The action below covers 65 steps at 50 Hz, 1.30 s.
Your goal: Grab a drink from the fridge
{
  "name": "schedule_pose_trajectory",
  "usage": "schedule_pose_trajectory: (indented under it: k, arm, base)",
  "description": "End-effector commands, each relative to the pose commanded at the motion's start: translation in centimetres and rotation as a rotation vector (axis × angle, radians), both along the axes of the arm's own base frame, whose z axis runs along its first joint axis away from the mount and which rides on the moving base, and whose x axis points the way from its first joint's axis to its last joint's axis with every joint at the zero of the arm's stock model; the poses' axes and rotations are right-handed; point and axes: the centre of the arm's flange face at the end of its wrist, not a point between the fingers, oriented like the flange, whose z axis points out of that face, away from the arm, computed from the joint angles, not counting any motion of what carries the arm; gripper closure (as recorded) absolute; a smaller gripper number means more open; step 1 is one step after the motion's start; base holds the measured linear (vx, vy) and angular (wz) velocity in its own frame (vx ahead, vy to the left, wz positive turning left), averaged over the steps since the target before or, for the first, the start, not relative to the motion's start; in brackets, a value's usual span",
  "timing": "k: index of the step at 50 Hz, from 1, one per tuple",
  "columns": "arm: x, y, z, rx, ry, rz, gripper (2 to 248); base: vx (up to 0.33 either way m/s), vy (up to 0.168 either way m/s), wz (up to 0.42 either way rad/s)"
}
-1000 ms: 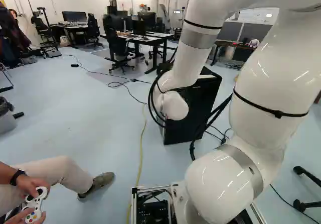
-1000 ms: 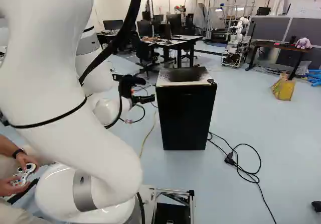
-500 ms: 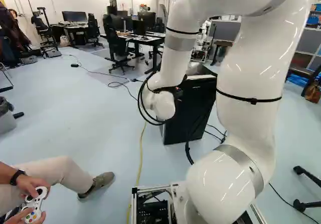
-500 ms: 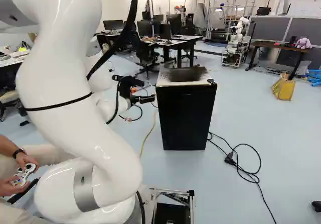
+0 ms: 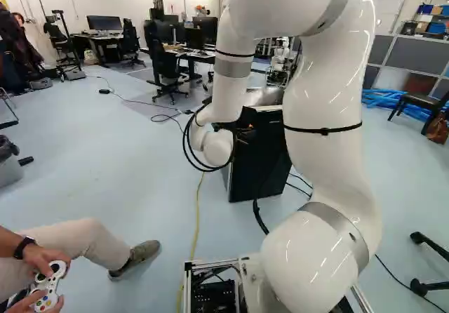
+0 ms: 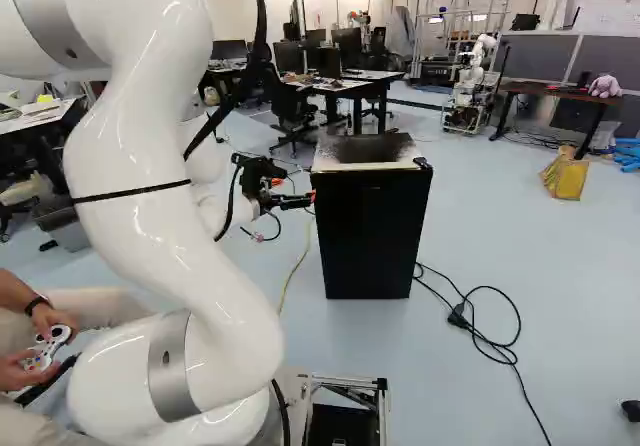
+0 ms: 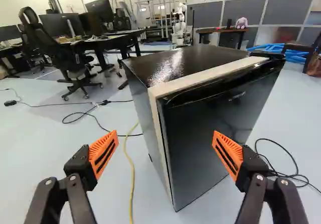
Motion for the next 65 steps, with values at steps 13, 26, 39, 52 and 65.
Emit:
schedule_pose_trajectory:
  k: [13,26,39,52,65]
  arm:
    - [1.3,0.4,-1.5,-0.014,-0.011,-0.092,3]
    - [2.4,0.9,-3.1,-0.03,-0.023,-0.184,3]
    - [3.8,1.7,-4.0,-0.035,-0.041,-0.229,3]
    - [5.3,2.8,-4.2,-0.024,-0.059,-0.225,3]
    - [6.6,3.2,-4.4,-0.015,-0.073,-0.229,3]
  base:
    - [0.0,0.0,0.0]
    - [0.0,0.0,0.0]
    - [0.0,0.0,0.0]
    - [0.0,0.0,0.0]
    - [0.0,0.0,0.0]
